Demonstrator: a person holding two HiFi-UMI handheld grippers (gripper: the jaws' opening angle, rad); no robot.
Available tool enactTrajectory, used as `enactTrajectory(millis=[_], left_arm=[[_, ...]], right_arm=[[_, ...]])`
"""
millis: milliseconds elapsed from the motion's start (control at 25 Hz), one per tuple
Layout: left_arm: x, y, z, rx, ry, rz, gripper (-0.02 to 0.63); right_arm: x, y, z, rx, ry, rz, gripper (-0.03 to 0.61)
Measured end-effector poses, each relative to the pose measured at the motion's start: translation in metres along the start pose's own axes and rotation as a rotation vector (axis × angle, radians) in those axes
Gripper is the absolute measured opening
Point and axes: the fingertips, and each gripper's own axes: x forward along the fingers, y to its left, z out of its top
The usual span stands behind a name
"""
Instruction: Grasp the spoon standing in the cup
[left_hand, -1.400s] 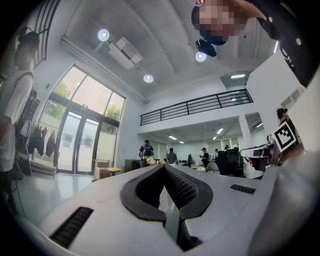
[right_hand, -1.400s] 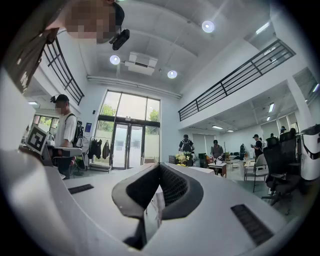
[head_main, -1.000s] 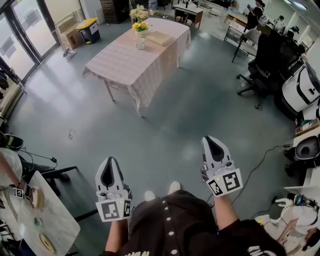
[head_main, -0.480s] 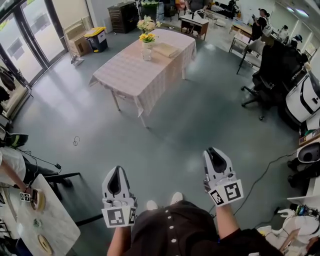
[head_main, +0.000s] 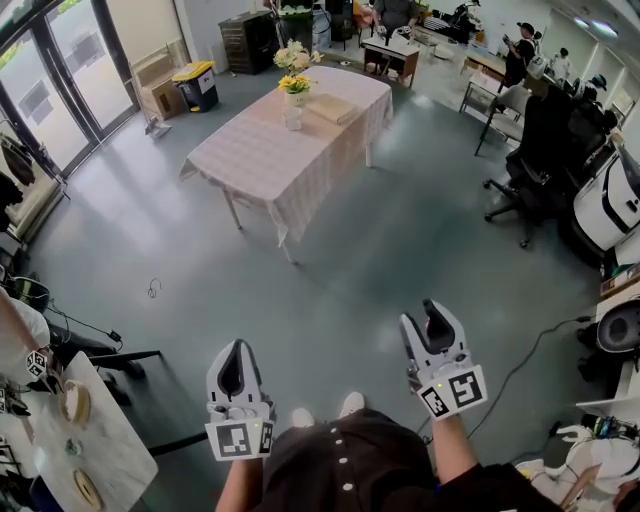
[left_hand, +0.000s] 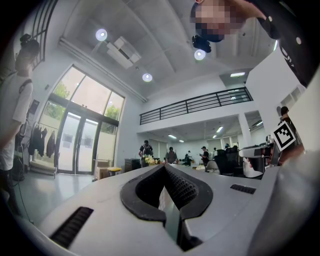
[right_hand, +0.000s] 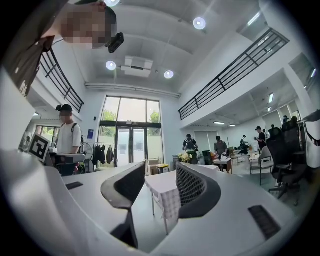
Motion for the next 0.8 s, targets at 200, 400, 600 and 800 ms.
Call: enactTrajectory(millis=[200, 400, 600, 800], left_arm=[[0.004, -0.015, 0.001, 0.004, -0.001, 0.007, 0.017], [0.01, -0.029, 0.001, 0.004, 0.001, 0.017, 0.017], [0.016, -0.042, -0.001, -0.017, -0.002, 0.037, 0.017], [0.021, -0.047, 0.0, -0.009, 0.003, 0.042, 0.017]], right_arm=[[-0.003, -0.013, -0.002, 0.006, 0.009, 0.015, 0.238], [-0.005, -0.028, -0.001, -0.001, 0.009, 0.02, 0.247], [-0.009, -0.048, -0.001, -0.026, 0.01, 0.027, 0.247], [-0.004, -0.061, -0.002, -0.017, 0.008, 0.026, 0.245]])
